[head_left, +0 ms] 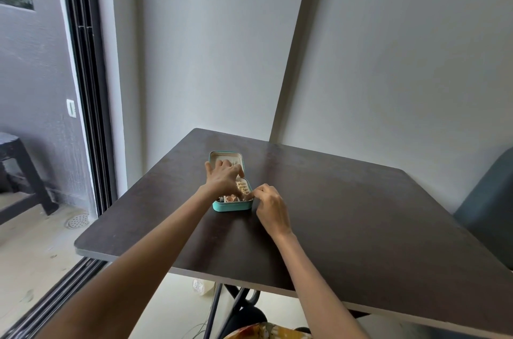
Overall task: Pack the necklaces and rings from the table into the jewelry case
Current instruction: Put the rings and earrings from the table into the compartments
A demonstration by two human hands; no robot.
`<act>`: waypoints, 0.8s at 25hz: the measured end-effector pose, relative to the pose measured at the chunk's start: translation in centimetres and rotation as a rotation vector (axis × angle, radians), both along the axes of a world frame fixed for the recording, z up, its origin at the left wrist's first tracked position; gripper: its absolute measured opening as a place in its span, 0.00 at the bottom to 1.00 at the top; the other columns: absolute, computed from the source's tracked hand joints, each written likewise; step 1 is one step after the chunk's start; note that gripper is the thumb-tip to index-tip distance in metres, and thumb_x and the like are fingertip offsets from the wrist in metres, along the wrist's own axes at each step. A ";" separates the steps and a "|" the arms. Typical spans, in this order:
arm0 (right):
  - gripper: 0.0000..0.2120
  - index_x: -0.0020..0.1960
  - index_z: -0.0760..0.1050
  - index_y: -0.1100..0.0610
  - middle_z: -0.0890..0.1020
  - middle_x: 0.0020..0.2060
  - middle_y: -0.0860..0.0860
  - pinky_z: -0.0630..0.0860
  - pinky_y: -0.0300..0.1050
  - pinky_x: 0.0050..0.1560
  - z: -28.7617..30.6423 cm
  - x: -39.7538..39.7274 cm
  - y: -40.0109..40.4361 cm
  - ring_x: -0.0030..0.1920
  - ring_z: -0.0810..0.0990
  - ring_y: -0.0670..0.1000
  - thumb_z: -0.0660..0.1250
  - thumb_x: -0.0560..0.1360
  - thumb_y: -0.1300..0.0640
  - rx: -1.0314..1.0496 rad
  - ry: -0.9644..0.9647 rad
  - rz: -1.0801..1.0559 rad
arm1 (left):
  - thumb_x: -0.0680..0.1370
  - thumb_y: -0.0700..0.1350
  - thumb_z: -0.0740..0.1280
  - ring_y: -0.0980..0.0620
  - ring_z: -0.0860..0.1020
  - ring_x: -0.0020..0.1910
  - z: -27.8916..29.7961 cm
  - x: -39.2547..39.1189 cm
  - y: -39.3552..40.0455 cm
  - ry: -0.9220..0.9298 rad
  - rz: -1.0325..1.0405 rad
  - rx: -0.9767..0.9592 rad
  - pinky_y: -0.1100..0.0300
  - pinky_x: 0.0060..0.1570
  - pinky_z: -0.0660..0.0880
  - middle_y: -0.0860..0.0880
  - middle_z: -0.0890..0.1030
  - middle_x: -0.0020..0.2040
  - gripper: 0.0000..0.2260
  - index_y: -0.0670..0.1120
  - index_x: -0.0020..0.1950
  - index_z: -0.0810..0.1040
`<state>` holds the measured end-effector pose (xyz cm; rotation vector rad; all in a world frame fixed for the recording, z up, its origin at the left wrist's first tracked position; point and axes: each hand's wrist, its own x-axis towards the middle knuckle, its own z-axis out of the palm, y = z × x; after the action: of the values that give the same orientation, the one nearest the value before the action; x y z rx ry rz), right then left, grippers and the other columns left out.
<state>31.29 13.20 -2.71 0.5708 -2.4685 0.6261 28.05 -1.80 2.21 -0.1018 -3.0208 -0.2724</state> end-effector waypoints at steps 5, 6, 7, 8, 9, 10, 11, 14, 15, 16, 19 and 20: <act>0.16 0.48 0.80 0.59 0.81 0.46 0.53 0.74 0.42 0.41 0.1 0.0 0.1 0.48 0.78 0.53 0.57 0.72 0.73 -0.065 0.048 -0.016 | 0.69 0.56 0.72 0.46 0.60 0.70 0.0 0.0 0.0 -0.006 0.009 0.007 0.44 0.67 0.52 0.45 0.67 0.67 0.27 0.55 0.66 0.70; 0.16 0.48 0.80 0.59 0.81 0.46 0.53 0.75 0.42 0.41 0.0 -0.1 0.2 0.48 0.78 0.52 0.57 0.72 0.73 -0.066 0.055 -0.013 | 0.69 0.56 0.73 0.46 0.60 0.70 -0.1 -0.1 0.0 -0.012 0.009 0.020 0.44 0.67 0.52 0.46 0.67 0.67 0.26 0.55 0.65 0.70; 0.16 0.47 0.80 0.59 0.80 0.46 0.53 0.77 0.44 0.41 -0.1 -0.1 0.3 0.49 0.77 0.52 0.57 0.73 0.73 -0.049 0.054 -0.007 | 0.69 0.55 0.73 0.46 0.60 0.70 -0.1 -0.1 0.0 -0.022 0.009 0.034 0.45 0.67 0.52 0.46 0.67 0.67 0.26 0.55 0.65 0.71; 0.16 0.47 0.80 0.59 0.80 0.46 0.53 0.78 0.46 0.41 -0.2 -0.2 0.3 0.49 0.77 0.52 0.57 0.73 0.72 -0.021 0.046 0.001 | 0.69 0.55 0.72 0.47 0.60 0.70 -0.1 -0.2 -0.1 -0.030 0.008 0.047 0.45 0.67 0.53 0.46 0.67 0.67 0.25 0.56 0.64 0.71; 0.15 0.47 0.80 0.59 0.80 0.46 0.53 0.79 0.47 0.42 -0.3 -0.3 0.3 0.50 0.76 0.52 0.58 0.73 0.72 0.003 0.033 0.006 | 0.70 0.54 0.72 0.47 0.60 0.70 -0.1 -0.2 -0.2 -0.033 0.007 0.063 0.45 0.66 0.54 0.47 0.68 0.67 0.24 0.56 0.64 0.71; 0.15 0.47 0.81 0.59 0.80 0.46 0.52 0.79 0.47 0.42 -0.4 -0.4 0.3 0.50 0.76 0.51 0.58 0.73 0.72 0.012 0.022 0.009 | 0.70 0.54 0.72 0.47 0.61 0.70 -0.1 -0.3 -0.4 -0.028 0.009 0.089 0.46 0.65 0.54 0.47 0.68 0.67 0.22 0.56 0.63 0.72; 0.15 0.47 0.81 0.58 0.80 0.46 0.52 0.79 0.47 0.42 -0.4 -0.4 0.3 0.50 0.76 0.51 0.58 0.73 0.72 0.000 0.015 0.012 | 0.71 0.53 0.71 0.48 0.62 0.69 -0.1 -0.4 -0.6 -0.014 0.015 0.126 0.47 0.64 0.55 0.47 0.68 0.67 0.20 0.56 0.62 0.73; 0.16 0.48 0.80 0.57 0.80 0.48 0.51 0.75 0.42 0.44 -0.4 -0.6 0.4 0.50 0.77 0.49 0.56 0.74 0.70 -0.127 -0.039 0.009 | 0.72 0.52 0.70 0.48 0.64 0.68 -0.2 -0.5 -1.4 0.023 0.029 0.219 0.50 0.62 0.57 0.48 0.70 0.66 0.16 0.56 0.59 0.74; 0.15 0.50 0.79 0.57 0.79 0.50 0.51 0.74 0.41 0.44 -0.4 -0.6 0.5 0.50 0.77 0.49 0.56 0.75 0.68 -0.171 -0.089 0.004 | 0.72 0.53 0.70 0.48 0.64 0.68 -0.2 -0.4 -1.7 0.023 0.027 0.224 0.50 0.62 0.57 0.48 0.70 0.66 0.17 0.55 0.60 0.74; 0.13 0.51 0.78 0.57 0.79 0.51 0.50 0.74 0.41 0.46 -0.4 -0.8 0.5 0.50 0.78 0.49 0.57 0.76 0.66 -0.207 -0.150 -0.001 | 0.72 0.54 0.70 0.47 0.64 0.68 -0.3 -0.2 -2.1 0.015 0.022 0.225 0.50 0.62 0.57 0.47 0.70 0.66 0.18 0.55 0.60 0.74; 0.09 0.54 0.76 0.55 0.80 0.52 0.49 0.75 0.43 0.50 -0.7 -1.4 0.6 0.51 0.78 0.49 0.60 0.77 0.57 -0.315 -0.325 -0.019 | 0.70 0.56 0.72 0.46 0.63 0.68 0.0 0.1 -3.6 -0.052 0.002 0.218 0.50 0.64 0.55 0.47 0.69 0.67 0.22 0.55 0.62 0.73; 0.09 0.55 0.76 0.55 0.80 0.52 0.50 0.75 0.43 0.50 -0.8 -1.7 0.6 0.51 0.79 0.49 0.61 0.77 0.56 -0.350 -0.360 -0.024 | 0.70 0.56 0.72 0.46 0.62 0.68 0.1 0.2 -4.0 -0.071 -0.003 0.203 0.49 0.65 0.54 0.47 0.68 0.67 0.22 0.55 0.62 0.73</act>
<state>29.63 13.83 -3.48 0.3107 -2.5931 1.2097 28.26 -5.77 2.32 -0.0809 -3.0414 -0.5922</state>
